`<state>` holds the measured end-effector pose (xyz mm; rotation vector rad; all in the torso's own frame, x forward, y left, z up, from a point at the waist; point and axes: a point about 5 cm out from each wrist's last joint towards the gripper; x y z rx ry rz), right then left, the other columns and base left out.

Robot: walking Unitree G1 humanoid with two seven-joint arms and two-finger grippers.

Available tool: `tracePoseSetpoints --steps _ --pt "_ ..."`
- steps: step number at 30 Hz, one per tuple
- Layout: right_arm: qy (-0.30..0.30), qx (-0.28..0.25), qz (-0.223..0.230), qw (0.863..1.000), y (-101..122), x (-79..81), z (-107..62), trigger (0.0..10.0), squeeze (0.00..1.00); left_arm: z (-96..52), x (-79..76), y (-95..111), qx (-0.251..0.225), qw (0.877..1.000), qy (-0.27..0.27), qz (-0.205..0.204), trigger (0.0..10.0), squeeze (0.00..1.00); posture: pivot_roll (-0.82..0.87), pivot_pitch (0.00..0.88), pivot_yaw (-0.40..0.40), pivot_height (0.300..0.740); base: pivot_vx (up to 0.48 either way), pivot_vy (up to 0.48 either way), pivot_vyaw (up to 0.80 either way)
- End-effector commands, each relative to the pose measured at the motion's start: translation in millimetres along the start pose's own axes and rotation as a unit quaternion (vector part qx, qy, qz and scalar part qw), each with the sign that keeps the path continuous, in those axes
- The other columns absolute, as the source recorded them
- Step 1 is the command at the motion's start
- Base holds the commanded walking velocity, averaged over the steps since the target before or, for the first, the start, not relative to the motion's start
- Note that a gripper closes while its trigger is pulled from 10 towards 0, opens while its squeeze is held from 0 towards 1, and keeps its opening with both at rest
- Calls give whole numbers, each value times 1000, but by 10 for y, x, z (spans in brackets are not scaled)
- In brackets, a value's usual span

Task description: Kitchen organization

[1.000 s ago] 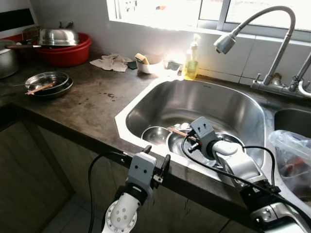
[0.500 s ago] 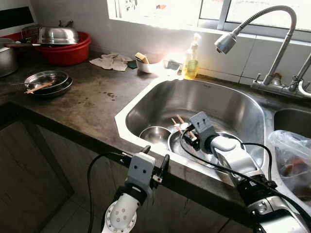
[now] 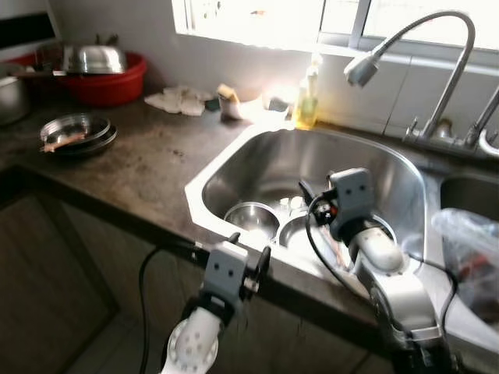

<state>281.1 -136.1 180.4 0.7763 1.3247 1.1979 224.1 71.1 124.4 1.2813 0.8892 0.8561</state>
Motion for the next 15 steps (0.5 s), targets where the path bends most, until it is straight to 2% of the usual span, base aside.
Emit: tracePoseSetpoints --steps 1,4,8,12,15 --pt "-19 -22 18 999 95 -1 -104 10000 0 -1 -1 3 2 1000 0 4 10000 0 179 9 -50 740 0 0 0" --pt "-28 -16 31 999 85 35 -242 10000 0 -4 4 -5 4 1000 2 2 10000 0 178 10 -49 740 0 0 0" --pt "-37 -5 29 999 60 56 -325 10000 0 -5 8 -14 7 1000 2 -1 10000 0 173 7 -45 740 0 0 0" --pt "-42 -3 31 999 45 70 -332 10000 0 -1 8 -19 8 1000 1 -1 10000 0 172 4 -45 740 0 0 0" --pt "-45 -6 32 998 57 74 -314 10000 0 -2 8 -23 8 1000 0 -1 10000 0 176 0 -44 740 0 0 483"
Point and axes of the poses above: a point about 5 cm out from each wrist's last joint towards the gripper, its own z axis pointing out of the wrist towards the gripper, its own y axis along the axis of the wrist's last joint, x = y × z, and after that the axes turned 12 degrees about -z, right-handed
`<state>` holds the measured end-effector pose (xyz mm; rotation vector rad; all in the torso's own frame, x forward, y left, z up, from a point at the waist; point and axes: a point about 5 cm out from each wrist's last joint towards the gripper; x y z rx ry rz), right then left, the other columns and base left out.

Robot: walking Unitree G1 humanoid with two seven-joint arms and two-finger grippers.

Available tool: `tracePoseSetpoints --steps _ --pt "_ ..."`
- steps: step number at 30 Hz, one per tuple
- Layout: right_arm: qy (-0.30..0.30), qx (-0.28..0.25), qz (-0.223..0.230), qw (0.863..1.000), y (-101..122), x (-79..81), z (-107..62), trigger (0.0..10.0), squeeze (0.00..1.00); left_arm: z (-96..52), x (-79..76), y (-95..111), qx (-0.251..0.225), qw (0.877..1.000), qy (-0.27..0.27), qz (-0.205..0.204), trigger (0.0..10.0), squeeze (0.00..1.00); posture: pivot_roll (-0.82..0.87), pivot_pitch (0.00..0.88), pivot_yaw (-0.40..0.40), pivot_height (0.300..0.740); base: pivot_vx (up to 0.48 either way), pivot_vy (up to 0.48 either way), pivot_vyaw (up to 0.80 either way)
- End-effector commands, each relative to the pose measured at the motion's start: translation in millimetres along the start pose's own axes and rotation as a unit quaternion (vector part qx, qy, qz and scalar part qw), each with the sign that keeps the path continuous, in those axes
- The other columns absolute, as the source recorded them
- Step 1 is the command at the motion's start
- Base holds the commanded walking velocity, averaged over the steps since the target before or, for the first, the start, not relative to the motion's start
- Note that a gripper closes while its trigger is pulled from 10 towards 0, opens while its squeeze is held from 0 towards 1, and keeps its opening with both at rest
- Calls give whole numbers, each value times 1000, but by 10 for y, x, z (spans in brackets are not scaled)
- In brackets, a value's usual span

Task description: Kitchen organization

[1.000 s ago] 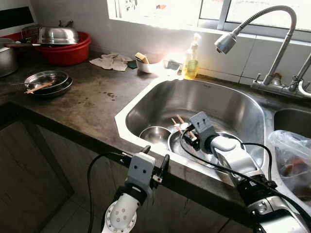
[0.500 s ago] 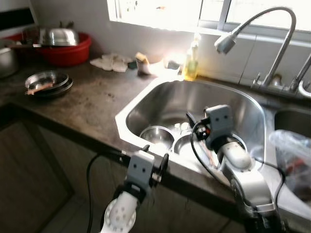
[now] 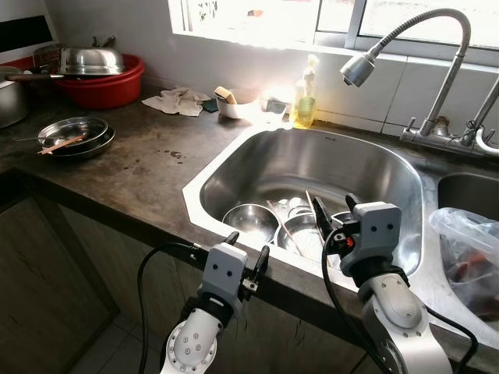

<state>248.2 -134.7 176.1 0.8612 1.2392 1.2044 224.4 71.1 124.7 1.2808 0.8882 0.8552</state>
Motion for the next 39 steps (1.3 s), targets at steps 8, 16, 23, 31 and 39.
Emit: tracePoseSetpoints --steps 8,16,23,31,39 --pt "-1 -5 -2 1000 35 36 35 10000 0 -20 16 -29 11 1000 3 4 10000 0 182 0 -48 740 0 238 800" --pt "0 -6 -3 1000 28 37 46 10000 0 -25 14 -40 12 1000 -2 5 10000 0 180 0 -40 740 0 441 800" --pt "5 3 5 1000 -3 57 48 10000 0 -16 21 -41 13 1000 -3 7 10000 0 178 0 -34 740 0 449 537" --pt "43 41 -1 998 -190 146 -57 10000 0 -19 17 -33 12 1000 -1 4 10000 0 182 0 -37 740 0 449 0" --pt "52 53 -6 997 -262 165 -139 10000 0 -38 34 -44 16 1000 5 2 10000 0 182 0 -35 740 0 449 0"
Point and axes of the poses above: a point about 5 cm out from each wrist's last joint towards the gripper, its own z axis pointing out of the wrist towards the gripper, its own y axis along the axis of the wrist's last joint, x = y × z, and after that the axes turned 12 degrees about -z, right-handed
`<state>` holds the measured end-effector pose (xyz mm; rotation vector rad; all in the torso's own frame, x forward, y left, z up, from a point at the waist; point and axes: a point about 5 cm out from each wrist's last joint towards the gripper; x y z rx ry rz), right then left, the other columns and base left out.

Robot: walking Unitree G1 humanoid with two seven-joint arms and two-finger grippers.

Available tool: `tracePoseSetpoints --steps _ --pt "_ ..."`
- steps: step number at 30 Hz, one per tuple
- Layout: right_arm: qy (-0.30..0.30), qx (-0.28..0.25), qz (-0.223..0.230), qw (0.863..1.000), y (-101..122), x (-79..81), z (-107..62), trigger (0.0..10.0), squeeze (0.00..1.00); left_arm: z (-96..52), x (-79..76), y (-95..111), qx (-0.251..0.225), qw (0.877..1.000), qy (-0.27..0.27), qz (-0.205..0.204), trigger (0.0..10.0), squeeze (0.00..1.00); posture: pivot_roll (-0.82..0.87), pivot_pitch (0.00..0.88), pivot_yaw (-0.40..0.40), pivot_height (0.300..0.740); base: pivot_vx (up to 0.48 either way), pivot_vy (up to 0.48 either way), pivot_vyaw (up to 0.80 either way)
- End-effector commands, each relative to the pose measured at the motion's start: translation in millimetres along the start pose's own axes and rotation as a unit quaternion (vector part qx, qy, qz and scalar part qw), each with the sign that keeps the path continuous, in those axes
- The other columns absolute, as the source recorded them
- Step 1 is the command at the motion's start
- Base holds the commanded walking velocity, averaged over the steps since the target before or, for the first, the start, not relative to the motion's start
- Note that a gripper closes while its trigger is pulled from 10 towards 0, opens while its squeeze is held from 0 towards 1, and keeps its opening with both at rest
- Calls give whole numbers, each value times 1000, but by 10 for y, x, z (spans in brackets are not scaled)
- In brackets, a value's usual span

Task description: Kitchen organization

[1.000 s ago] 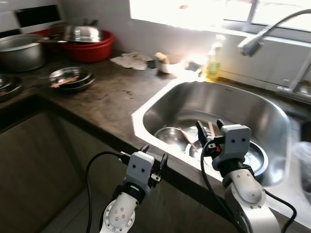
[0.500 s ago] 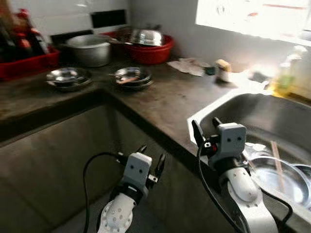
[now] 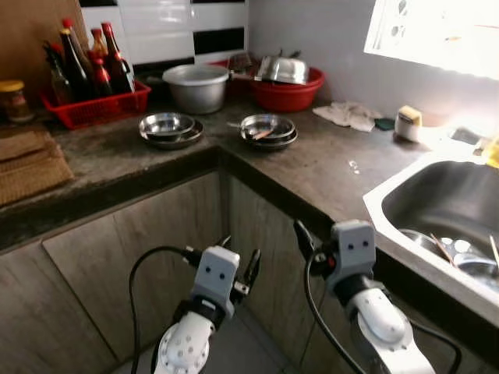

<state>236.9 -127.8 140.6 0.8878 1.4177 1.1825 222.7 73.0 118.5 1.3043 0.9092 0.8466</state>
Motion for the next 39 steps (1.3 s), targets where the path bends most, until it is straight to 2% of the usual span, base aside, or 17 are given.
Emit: tracePoseSetpoints --steps 1,5,16,20,39 --pt "-1 -11 -4 1000 46 6 21 10000 0 -10 20 13 2 1000 2 3 10000 0 182 0 -37 740 0 450 0" --pt "-2 -12 -8 1000 53 5 41 10000 0 -3 16 15 2 1000 2 1 10000 0 181 0 -36 740 0 427 800" --pt "-5 -18 -7 1000 86 -31 106 10000 0 23 51 42 -7 1000 17 17 10000 0 183 1 -38 740 0 0 736" --pt "-7 -23 -2 1000 112 -41 137 10000 0 22 55 44 -9 1000 19 20 10000 0 182 1 -38 740 62 0 0" --pt "-11 -38 -4 999 178 -72 210 10000 0 20 46 46 -8 1000 17 18 10000 0 188 4 -41 740 331 0 0"
Point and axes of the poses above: a point about 5 cm out from each wrist's last joint towards the gripper, its own z axis pointing out of the wrist towards the gripper, its own y axis along the axis of the wrist's last joint, x = y × z, and after that the axes turned 12 degrees about -z, right-handed
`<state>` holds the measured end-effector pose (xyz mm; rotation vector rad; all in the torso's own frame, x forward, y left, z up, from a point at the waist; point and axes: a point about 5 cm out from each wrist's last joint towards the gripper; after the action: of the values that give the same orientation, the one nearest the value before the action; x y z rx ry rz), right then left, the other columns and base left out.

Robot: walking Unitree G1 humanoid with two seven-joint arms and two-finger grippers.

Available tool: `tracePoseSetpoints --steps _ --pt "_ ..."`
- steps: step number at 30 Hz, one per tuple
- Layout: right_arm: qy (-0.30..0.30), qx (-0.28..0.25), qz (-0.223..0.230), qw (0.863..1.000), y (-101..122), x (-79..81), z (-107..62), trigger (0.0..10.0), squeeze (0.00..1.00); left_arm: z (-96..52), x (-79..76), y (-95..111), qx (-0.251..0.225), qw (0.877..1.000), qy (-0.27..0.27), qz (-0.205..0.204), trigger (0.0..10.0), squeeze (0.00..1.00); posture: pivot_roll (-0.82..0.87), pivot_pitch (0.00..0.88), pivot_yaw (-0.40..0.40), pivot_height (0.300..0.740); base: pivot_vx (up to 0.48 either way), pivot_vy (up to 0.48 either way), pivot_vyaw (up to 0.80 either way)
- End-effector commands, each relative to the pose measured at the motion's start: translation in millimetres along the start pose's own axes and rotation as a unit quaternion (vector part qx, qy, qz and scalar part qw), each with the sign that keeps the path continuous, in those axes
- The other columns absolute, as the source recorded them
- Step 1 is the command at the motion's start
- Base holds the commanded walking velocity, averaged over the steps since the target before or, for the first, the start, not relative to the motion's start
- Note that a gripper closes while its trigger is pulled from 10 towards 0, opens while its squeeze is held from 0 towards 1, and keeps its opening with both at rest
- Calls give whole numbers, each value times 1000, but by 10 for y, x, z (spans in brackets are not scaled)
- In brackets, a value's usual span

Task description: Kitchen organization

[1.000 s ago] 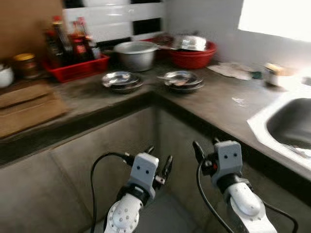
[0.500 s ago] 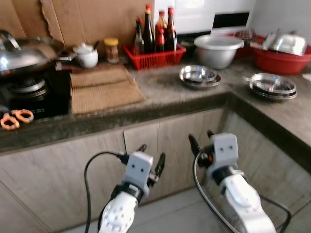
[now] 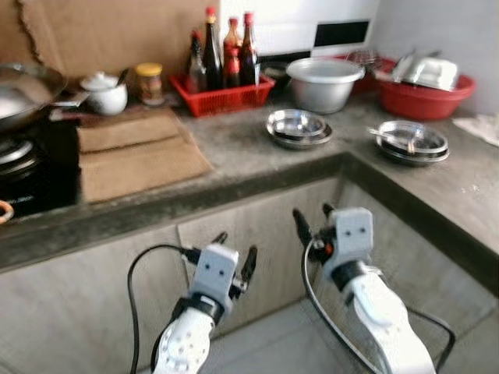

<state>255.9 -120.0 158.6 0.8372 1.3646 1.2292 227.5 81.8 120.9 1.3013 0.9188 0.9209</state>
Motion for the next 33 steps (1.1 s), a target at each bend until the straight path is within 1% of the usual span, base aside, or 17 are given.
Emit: tracePoseSetpoints --steps 1,11,21,22,24,26,33 --pt "-11 -1 -6 1000 0 -69 5 10000 0 9 -52 16 -3 1000 -9 -3 10000 0 188 4 -41 740 337 0 0" --pt "-13 -7 -3 1000 22 -84 27 10000 0 7 -57 13 -3 1000 -11 -4 10000 0 190 0 -43 740 334 0 0" --pt "-4 -29 -8 1000 93 -115 96 10000 0 5 -51 9 -2 1000 -13 -2 10000 0 191 0 -38 740 330 0 0" --pt "8 -38 -17 999 116 -106 116 10000 0 2 -52 5 -2 1000 -13 -2 10000 0 190 0 -39 740 322 0 0" --pt "14 -41 -22 999 124 -101 123 10000 0 1 -52 5 -2 1000 -13 -2 10000 0 190 0 -39 740 322 0 0" --pt "38 -60 -50 996 182 -96 186 10000 0 4 -58 4 -1 1000 -15 -2 10000 0 191 0 -40 740 307 0 0" --pt "48 -74 -76 993 231 -129 271 10000 0 5 -64 2 -1 1000 -14 -2 10000 0 194 0 -43 740 301 0 0"
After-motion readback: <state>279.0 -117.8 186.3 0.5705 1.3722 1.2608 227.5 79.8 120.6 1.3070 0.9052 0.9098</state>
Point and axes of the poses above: a point about 5 cm out from each wrist's last joint towards the gripper, its own z axis pointing out of the wrist towards the gripper, its own y axis along the axis of the wrist's last joint, x = y × z, and after that the axes turned 12 degrees about -z, right-handed
